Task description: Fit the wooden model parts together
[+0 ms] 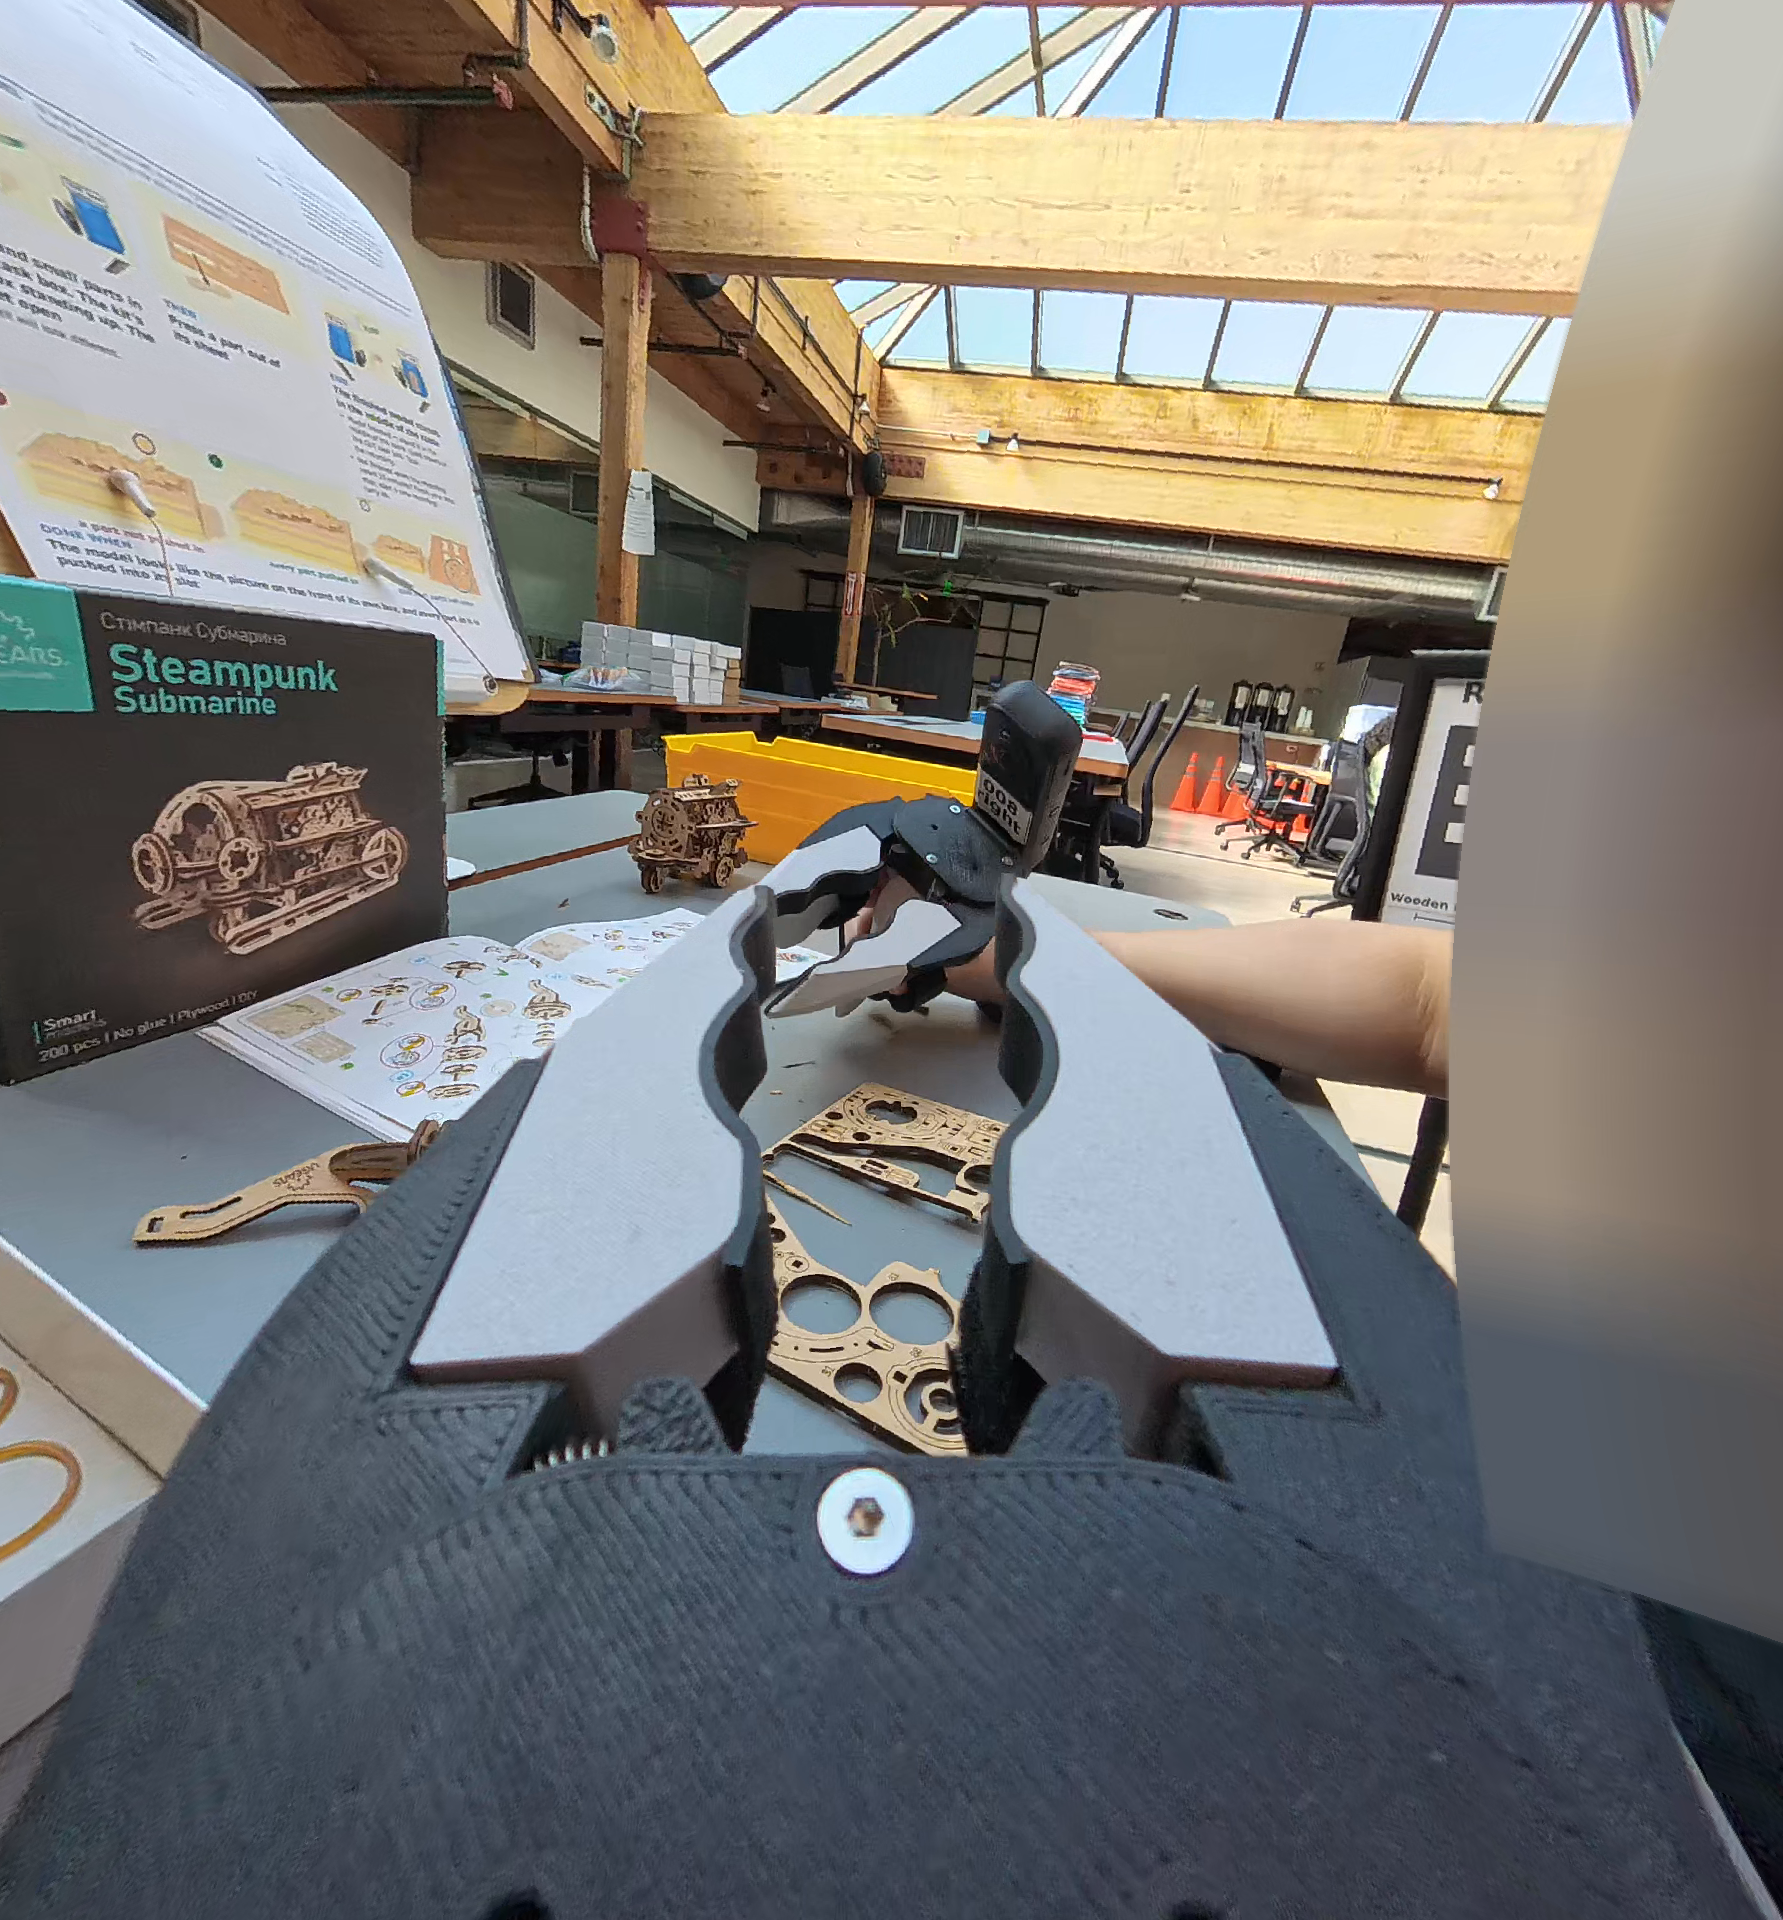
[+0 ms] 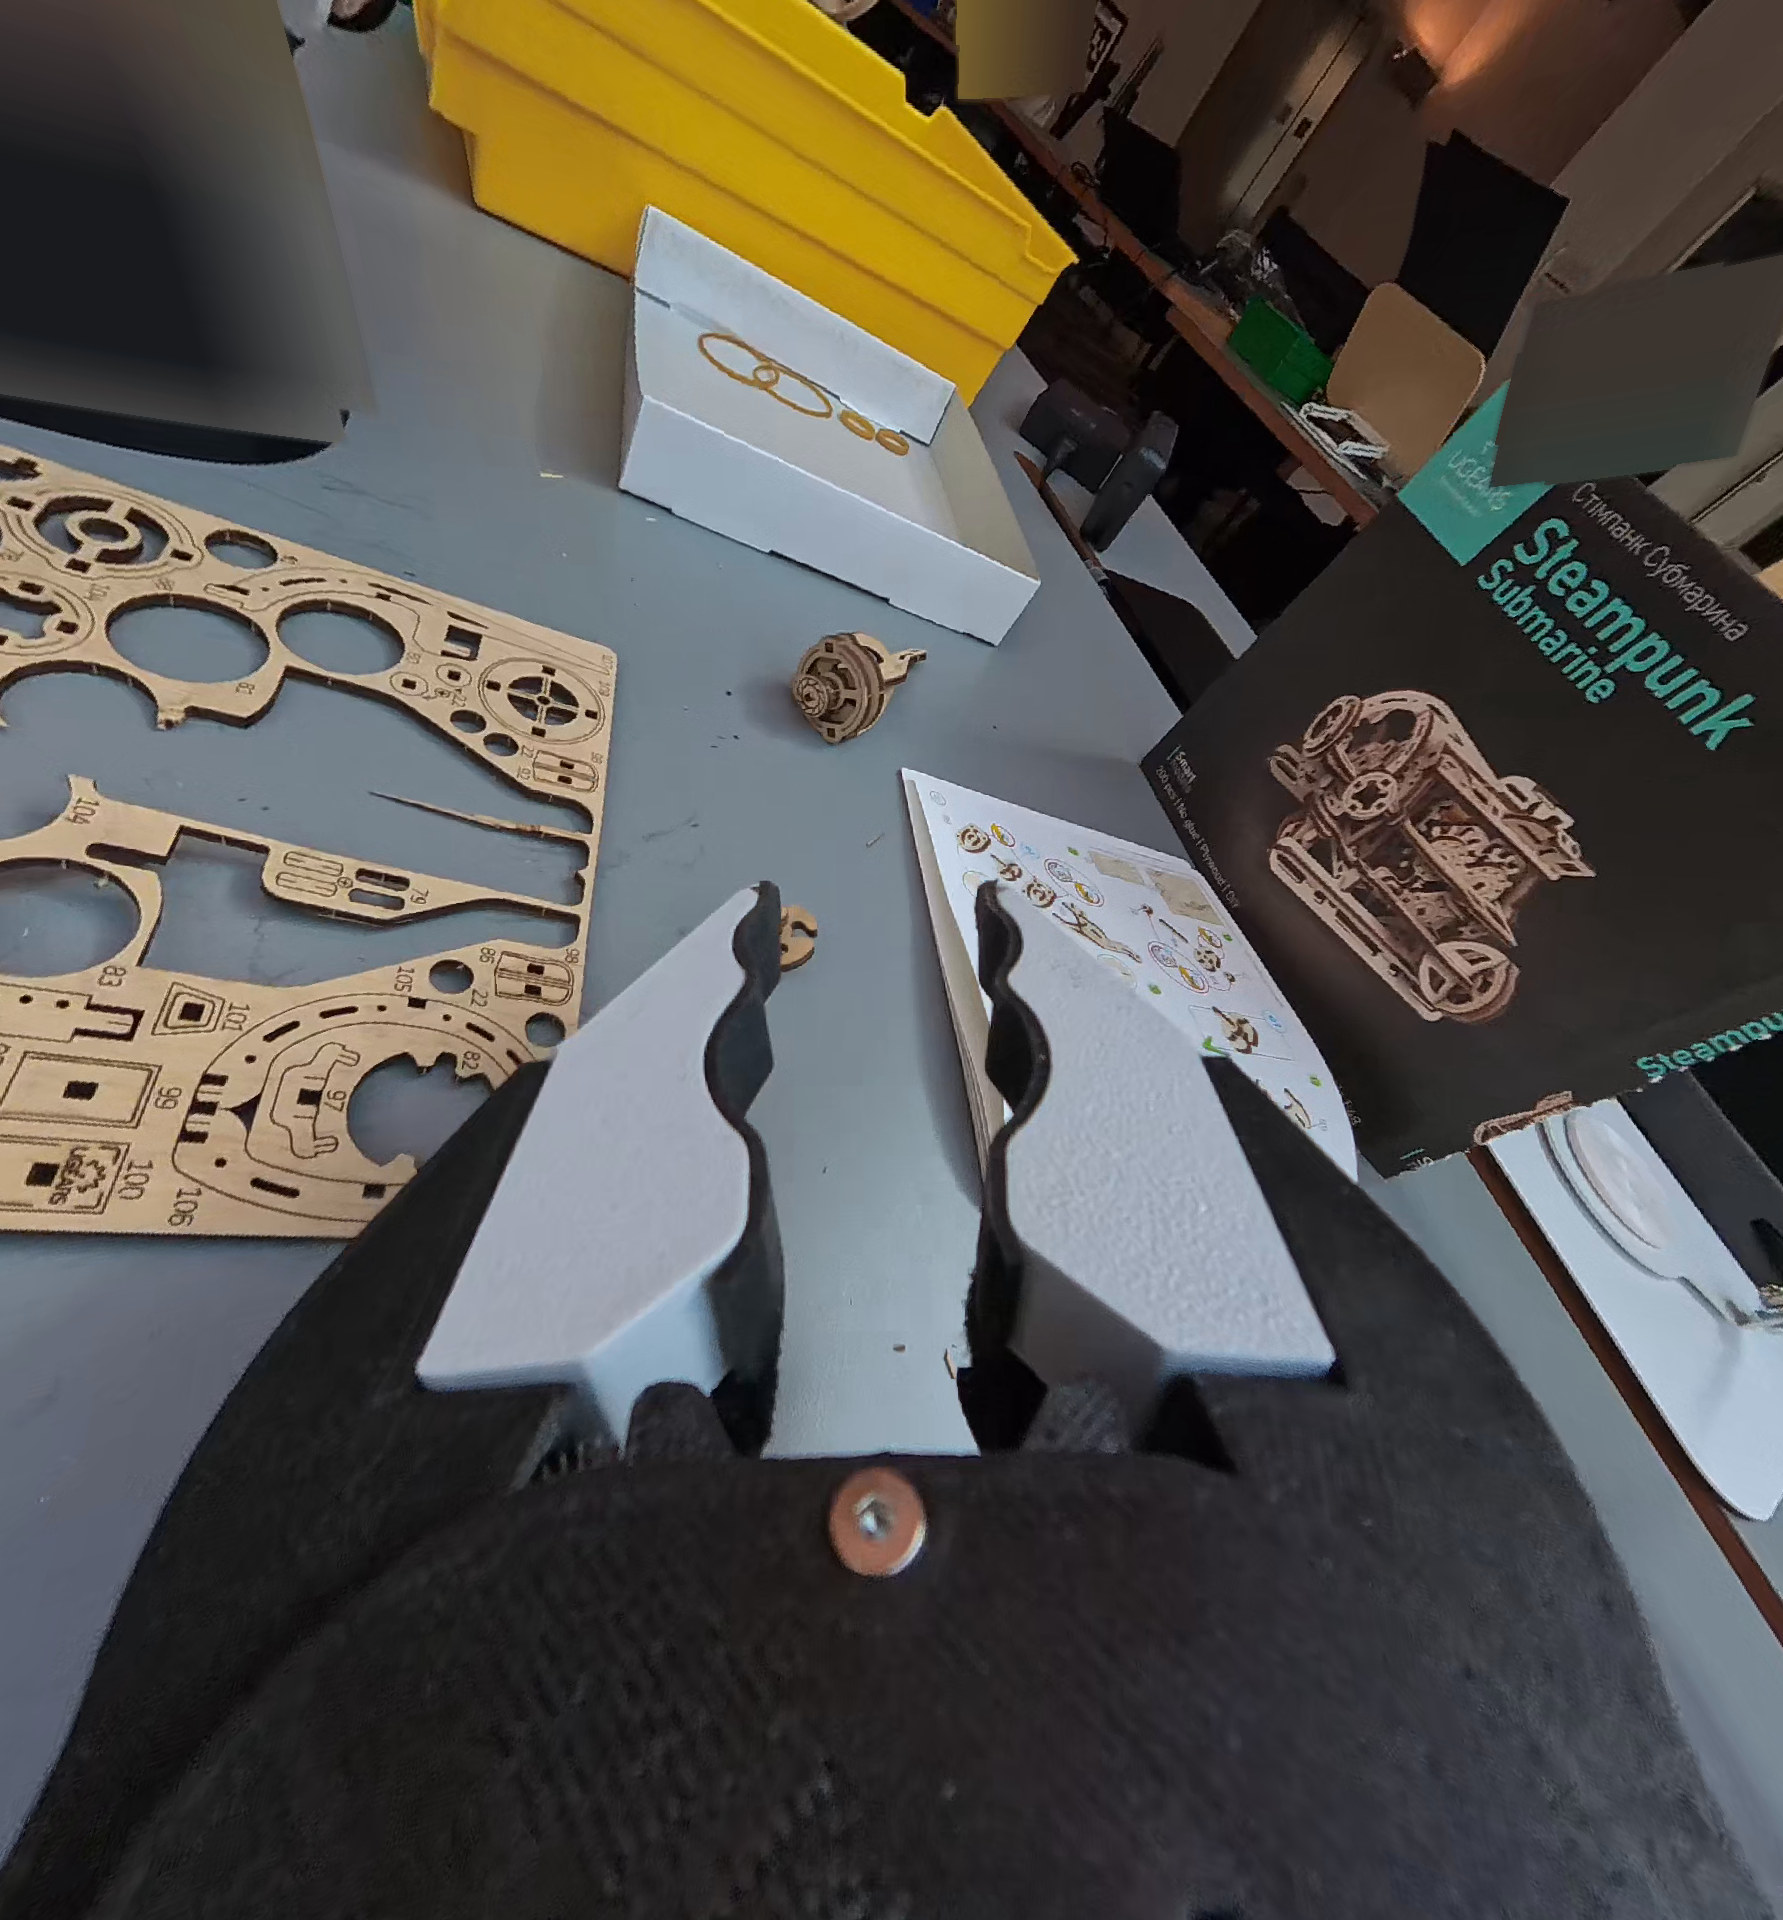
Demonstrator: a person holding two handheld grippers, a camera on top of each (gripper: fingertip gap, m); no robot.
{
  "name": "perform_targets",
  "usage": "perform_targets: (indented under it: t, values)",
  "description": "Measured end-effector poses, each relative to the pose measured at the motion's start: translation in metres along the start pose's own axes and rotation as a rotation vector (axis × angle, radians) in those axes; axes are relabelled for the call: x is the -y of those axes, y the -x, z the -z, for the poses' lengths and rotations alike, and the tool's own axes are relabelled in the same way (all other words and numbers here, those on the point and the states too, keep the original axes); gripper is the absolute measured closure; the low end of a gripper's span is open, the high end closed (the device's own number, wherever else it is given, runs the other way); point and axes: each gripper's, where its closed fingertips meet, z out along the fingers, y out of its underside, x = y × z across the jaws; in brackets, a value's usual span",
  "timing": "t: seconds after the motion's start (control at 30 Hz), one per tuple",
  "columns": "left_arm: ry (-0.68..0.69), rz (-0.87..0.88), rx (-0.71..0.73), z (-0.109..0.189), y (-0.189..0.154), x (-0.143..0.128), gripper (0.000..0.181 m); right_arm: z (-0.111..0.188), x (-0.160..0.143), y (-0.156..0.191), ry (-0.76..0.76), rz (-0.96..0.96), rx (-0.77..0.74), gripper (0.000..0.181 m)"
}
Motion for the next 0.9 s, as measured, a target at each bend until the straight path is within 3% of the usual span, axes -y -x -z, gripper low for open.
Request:
perform_targets:
  t: [0.1,0.23,0.3,0.37,0.67,0.9]
  values:
    - [0.004,0.013,0.029,0.001,0.006,-0.002,0.139,0.006,-0.008,-0.028,0.091,0.047,-0.201,0.148]
    - [-0.017,0.039,0.077,0.005,0.015,0.002,0.136,0.065,-0.015,-0.107,0.220,-0.009,-0.786,0.148]
    - [-0.016,0.038,0.095,0.005,0.018,0.001,0.133,0.085,-0.029,-0.120,0.284,-0.097,-0.904,0.132]
    - [0.000,0.022,0.100,0.004,0.017,0.000,0.132,0.102,-0.042,-0.128,0.363,-0.119,-0.998,0.129]
    - [0.039,-0.067,0.141,0.005,0.016,0.000,0.129,0.122,-0.064,-0.133,0.435,-0.190,-1.070,0.130]
    - [0.068,-0.125,0.282,0.014,0.043,0.003,0.132,0.120,-0.065,-0.129,0.410,-0.209,-1.043,0.130]
